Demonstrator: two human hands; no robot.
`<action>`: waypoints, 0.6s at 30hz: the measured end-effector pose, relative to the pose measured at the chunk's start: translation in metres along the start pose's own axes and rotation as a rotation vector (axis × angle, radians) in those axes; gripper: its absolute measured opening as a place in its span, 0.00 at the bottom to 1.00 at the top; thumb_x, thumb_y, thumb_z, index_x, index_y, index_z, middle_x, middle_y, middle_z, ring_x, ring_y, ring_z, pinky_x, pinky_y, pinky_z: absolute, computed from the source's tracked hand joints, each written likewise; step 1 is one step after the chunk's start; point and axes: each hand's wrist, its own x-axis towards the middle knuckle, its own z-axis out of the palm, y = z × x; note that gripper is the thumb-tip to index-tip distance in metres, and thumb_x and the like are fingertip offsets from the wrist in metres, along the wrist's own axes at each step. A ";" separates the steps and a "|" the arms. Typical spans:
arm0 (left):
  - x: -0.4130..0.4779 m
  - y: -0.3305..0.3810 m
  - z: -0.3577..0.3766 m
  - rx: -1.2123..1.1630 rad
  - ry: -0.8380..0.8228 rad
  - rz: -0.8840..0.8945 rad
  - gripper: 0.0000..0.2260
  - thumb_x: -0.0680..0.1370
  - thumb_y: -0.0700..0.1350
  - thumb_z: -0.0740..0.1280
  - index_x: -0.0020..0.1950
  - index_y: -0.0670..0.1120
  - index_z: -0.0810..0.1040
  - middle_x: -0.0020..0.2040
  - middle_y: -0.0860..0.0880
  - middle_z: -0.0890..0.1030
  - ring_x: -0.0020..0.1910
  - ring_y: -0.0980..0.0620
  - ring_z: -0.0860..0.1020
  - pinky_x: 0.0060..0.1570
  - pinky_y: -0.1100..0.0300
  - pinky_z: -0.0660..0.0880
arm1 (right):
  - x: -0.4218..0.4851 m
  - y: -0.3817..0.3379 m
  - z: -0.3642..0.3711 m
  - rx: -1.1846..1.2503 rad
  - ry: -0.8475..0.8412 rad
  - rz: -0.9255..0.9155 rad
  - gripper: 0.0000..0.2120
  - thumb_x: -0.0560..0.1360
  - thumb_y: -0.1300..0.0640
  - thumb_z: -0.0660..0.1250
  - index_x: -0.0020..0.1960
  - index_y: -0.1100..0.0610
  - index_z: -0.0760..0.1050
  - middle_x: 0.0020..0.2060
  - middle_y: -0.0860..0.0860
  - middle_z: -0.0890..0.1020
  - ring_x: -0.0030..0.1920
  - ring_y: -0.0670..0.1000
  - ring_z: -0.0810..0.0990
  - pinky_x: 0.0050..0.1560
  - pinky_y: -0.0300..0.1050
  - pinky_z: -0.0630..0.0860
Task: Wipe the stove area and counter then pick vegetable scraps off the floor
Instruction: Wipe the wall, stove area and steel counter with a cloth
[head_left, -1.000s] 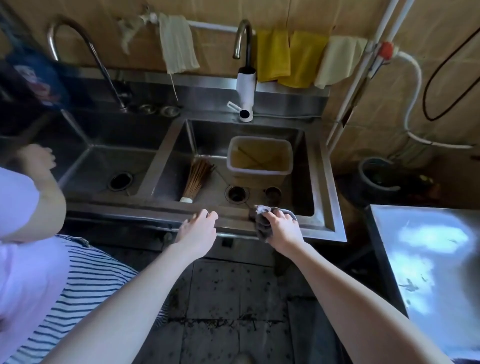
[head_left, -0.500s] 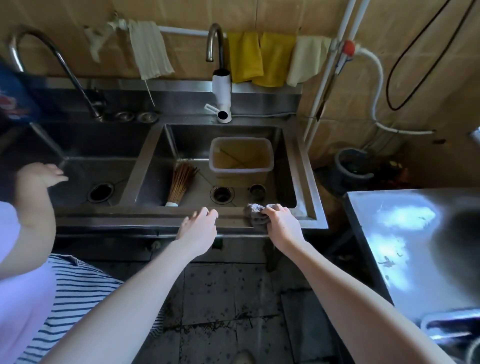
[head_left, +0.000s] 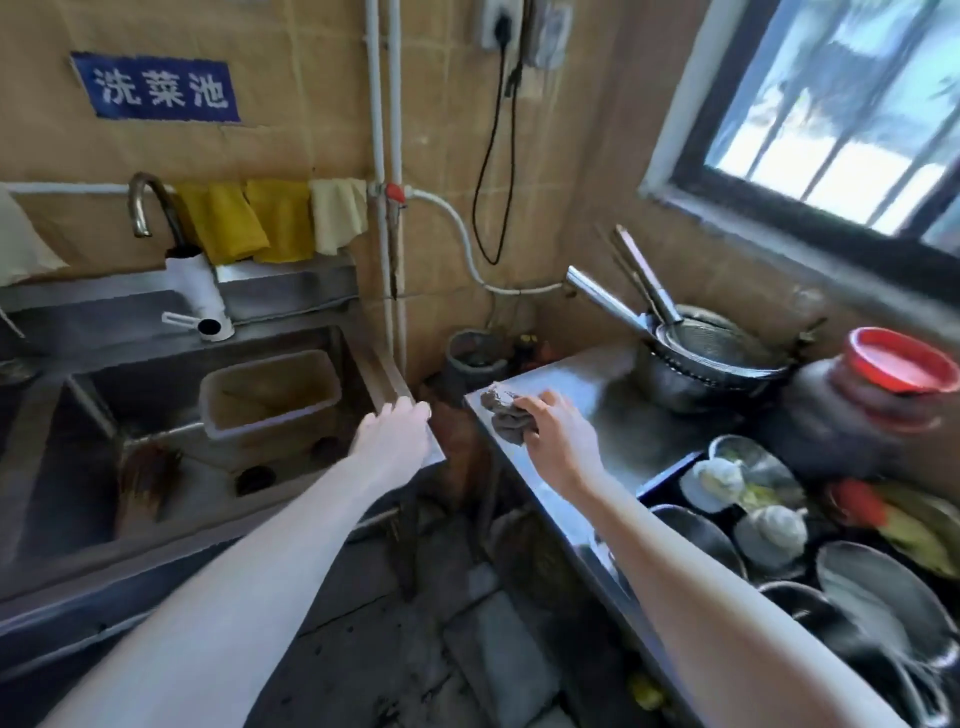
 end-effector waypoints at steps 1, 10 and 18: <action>0.001 0.018 -0.004 0.011 0.014 0.043 0.14 0.82 0.44 0.57 0.67 0.47 0.68 0.65 0.45 0.72 0.64 0.44 0.72 0.64 0.47 0.70 | -0.010 0.013 -0.015 -0.014 0.022 0.035 0.21 0.74 0.64 0.62 0.65 0.52 0.72 0.54 0.55 0.75 0.56 0.57 0.72 0.48 0.50 0.75; -0.018 0.163 -0.028 0.108 0.048 0.307 0.14 0.80 0.44 0.56 0.66 0.45 0.67 0.62 0.44 0.71 0.62 0.43 0.71 0.58 0.49 0.68 | -0.131 0.121 -0.119 -0.101 0.180 0.307 0.21 0.70 0.64 0.64 0.62 0.52 0.75 0.53 0.54 0.74 0.56 0.57 0.72 0.50 0.52 0.76; -0.055 0.320 -0.041 0.103 0.086 0.549 0.15 0.80 0.46 0.58 0.65 0.46 0.68 0.62 0.44 0.72 0.62 0.43 0.71 0.59 0.48 0.69 | -0.264 0.198 -0.193 -0.209 0.250 0.490 0.19 0.72 0.61 0.65 0.62 0.52 0.74 0.54 0.53 0.74 0.58 0.55 0.73 0.52 0.50 0.76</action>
